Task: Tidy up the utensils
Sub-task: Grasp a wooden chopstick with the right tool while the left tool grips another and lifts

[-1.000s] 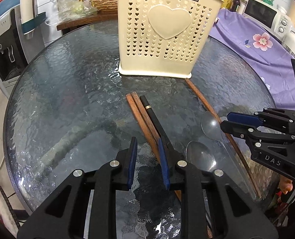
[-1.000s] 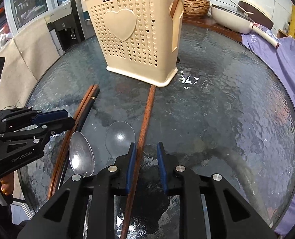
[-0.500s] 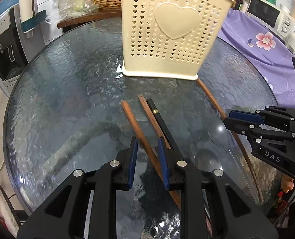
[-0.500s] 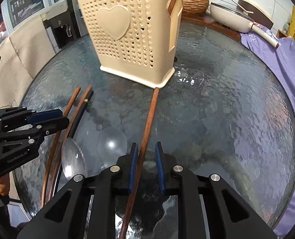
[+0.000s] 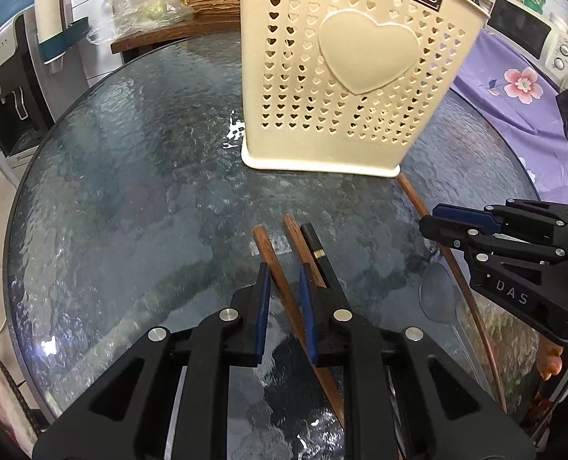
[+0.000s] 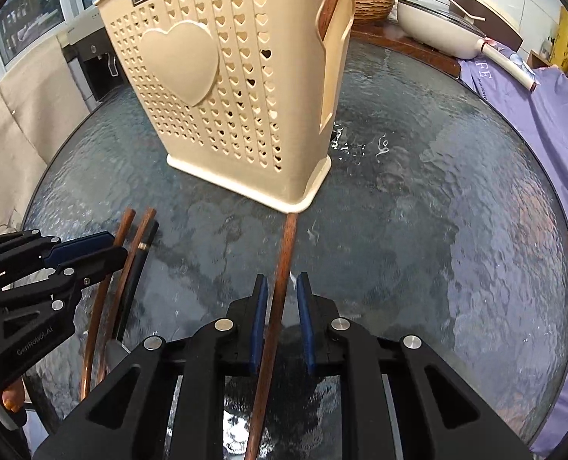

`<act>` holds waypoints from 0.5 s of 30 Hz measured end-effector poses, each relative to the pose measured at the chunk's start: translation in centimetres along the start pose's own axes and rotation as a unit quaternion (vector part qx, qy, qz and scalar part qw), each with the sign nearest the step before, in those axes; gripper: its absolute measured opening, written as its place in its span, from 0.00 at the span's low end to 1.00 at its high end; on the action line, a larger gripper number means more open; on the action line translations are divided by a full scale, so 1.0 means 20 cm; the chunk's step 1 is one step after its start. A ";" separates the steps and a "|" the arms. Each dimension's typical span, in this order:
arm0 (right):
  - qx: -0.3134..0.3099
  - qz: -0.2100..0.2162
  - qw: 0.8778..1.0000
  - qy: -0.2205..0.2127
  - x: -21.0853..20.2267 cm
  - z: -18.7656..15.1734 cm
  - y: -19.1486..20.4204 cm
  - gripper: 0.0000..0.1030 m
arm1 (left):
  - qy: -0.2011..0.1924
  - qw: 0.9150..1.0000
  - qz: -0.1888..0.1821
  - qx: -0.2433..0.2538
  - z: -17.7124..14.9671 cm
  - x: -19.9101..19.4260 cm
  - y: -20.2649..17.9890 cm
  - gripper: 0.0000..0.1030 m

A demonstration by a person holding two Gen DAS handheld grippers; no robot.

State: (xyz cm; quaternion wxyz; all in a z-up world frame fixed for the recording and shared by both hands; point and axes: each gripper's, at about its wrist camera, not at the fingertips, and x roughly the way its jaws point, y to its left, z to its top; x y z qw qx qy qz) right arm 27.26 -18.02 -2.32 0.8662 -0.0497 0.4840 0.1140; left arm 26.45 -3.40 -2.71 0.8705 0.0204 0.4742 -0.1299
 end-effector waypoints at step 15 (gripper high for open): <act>0.016 0.039 0.998 -0.037 -0.05 -0.03 -0.06 0.06 | -0.020 0.999 0.008 -0.027 0.06 -0.01 0.08 0.07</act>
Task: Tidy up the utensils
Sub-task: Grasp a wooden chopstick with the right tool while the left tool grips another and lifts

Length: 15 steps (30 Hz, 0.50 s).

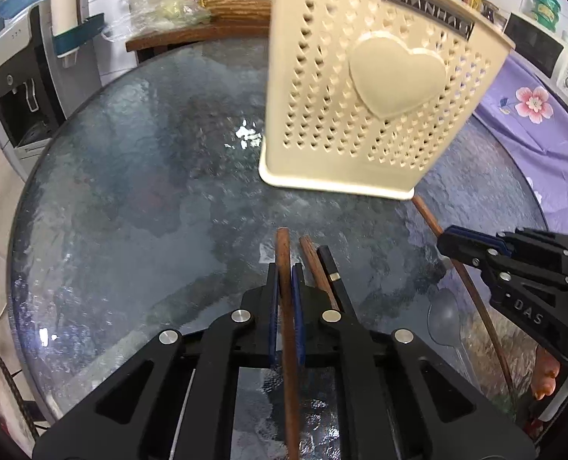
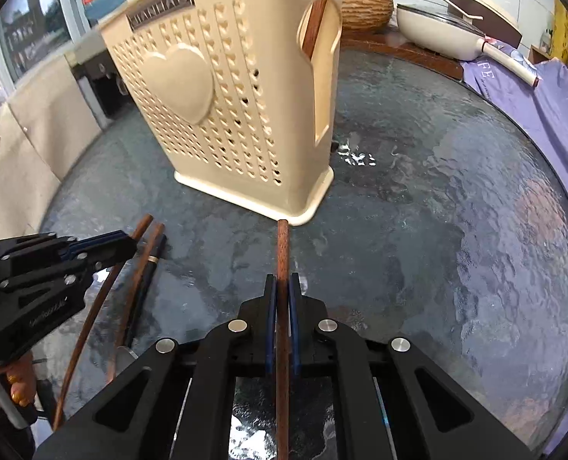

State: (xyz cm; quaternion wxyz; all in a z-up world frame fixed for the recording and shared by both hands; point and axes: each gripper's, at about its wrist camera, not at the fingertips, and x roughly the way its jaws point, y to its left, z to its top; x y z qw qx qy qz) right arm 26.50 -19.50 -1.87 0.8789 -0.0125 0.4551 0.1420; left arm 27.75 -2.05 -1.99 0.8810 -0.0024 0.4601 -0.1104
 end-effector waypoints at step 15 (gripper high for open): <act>0.002 0.097 0.985 -0.141 -0.50 0.01 -0.03 0.06 | -0.109 0.993 -0.031 0.012 0.06 -0.48 -0.03 0.07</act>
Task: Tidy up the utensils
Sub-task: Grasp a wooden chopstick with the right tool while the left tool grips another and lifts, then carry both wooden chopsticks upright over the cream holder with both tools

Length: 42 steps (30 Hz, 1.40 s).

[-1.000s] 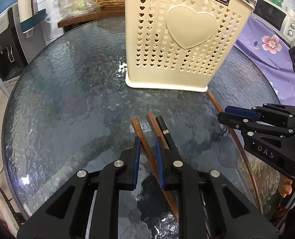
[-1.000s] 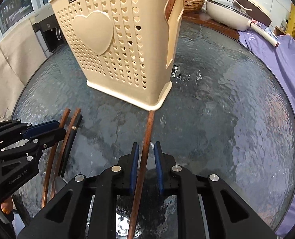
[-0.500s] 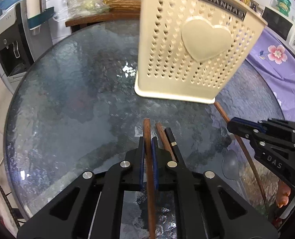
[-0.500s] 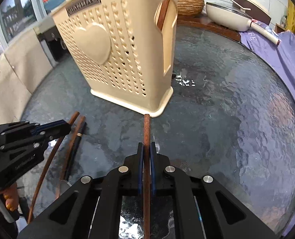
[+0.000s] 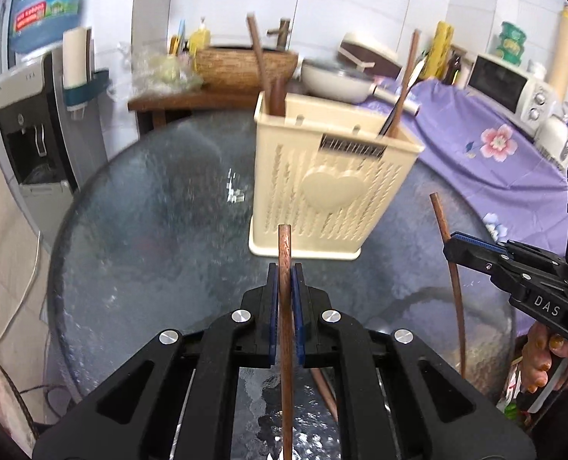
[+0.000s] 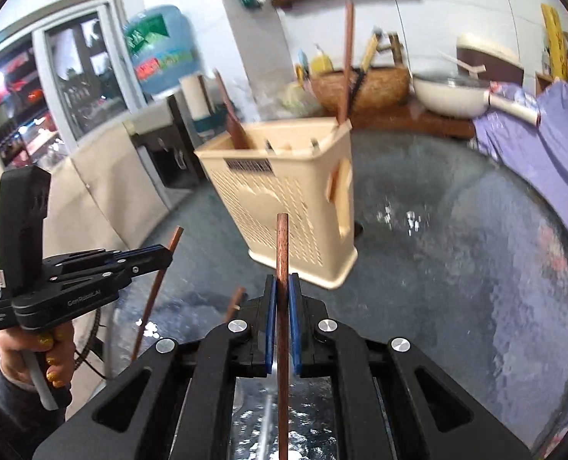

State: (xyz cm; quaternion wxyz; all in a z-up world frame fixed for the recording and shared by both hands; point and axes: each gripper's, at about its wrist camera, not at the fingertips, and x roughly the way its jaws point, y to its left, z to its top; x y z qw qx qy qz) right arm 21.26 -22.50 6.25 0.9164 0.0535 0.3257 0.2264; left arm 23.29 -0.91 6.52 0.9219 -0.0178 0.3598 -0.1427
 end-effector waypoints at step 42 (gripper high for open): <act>-0.085 0.030 0.987 -0.132 -0.46 0.55 0.22 0.06 | -0.181 0.980 -0.041 0.071 0.61 -0.70 -0.22 0.07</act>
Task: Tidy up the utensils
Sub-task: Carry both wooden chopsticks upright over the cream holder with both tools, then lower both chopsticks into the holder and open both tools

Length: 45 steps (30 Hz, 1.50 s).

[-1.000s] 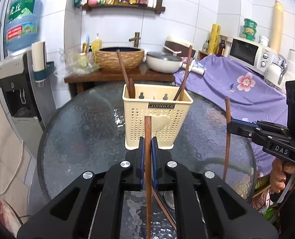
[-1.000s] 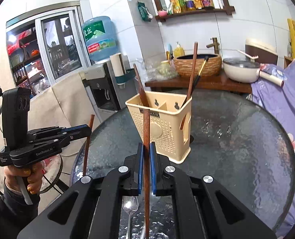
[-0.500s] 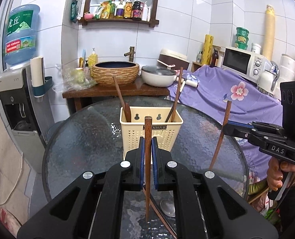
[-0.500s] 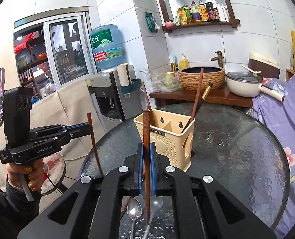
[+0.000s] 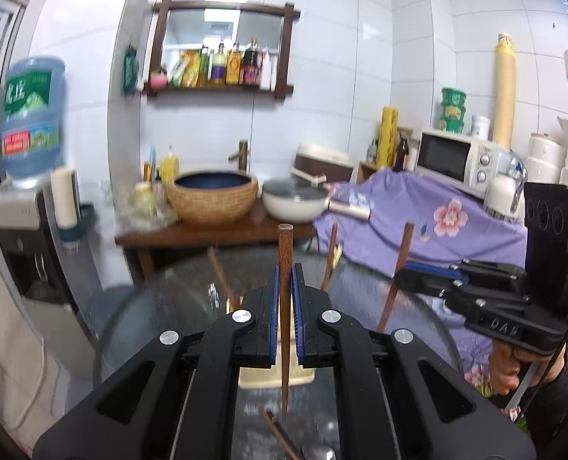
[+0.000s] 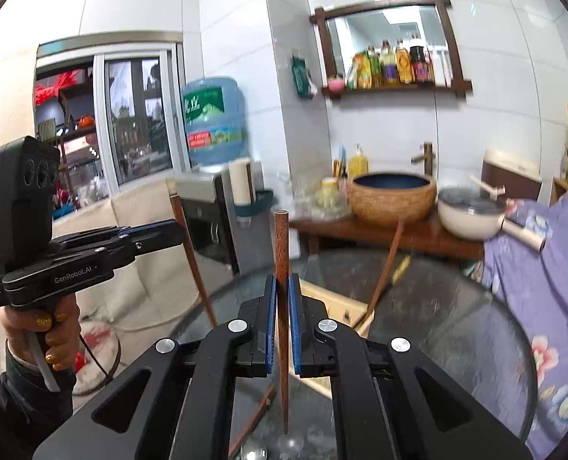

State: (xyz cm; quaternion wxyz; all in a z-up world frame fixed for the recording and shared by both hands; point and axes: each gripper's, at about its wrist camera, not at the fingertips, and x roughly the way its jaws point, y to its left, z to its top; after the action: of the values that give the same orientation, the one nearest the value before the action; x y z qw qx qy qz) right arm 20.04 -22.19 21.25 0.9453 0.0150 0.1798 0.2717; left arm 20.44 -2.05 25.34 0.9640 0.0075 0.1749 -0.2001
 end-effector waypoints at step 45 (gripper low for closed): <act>0.026 -0.091 0.996 -0.003 0.51 -0.09 -0.25 0.32 | 0.119 0.990 0.051 -0.057 -0.23 0.84 0.17 0.08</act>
State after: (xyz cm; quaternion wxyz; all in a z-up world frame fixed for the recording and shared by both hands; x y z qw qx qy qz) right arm 29.96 -21.19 15.47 0.9659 0.0244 0.1848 0.1799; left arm 34.59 -4.97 15.10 0.9441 -0.0147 0.2991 -0.1378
